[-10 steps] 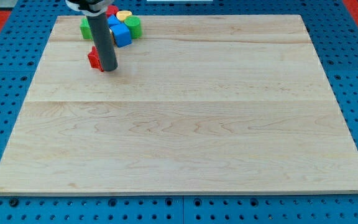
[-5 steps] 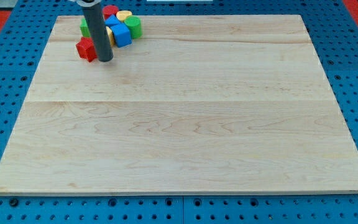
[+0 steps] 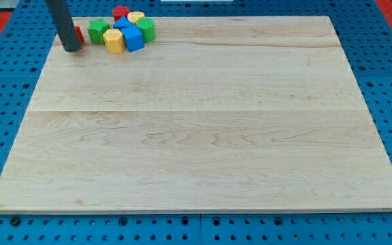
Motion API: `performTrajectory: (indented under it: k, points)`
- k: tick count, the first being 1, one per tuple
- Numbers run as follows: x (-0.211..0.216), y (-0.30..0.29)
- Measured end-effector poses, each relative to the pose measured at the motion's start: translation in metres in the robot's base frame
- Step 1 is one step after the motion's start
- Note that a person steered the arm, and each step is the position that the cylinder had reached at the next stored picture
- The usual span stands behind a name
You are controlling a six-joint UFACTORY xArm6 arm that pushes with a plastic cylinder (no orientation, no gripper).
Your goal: Move the red star to the top of the green star
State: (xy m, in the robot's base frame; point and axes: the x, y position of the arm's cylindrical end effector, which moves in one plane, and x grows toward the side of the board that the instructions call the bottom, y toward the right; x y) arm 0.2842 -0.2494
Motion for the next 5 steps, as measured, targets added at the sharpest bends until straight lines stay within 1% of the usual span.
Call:
performTrajectory:
  k: [2,4,5]
  points:
    - [-0.003,-0.023]
    - [-0.036,-0.024]
    - [-0.038,-0.030]
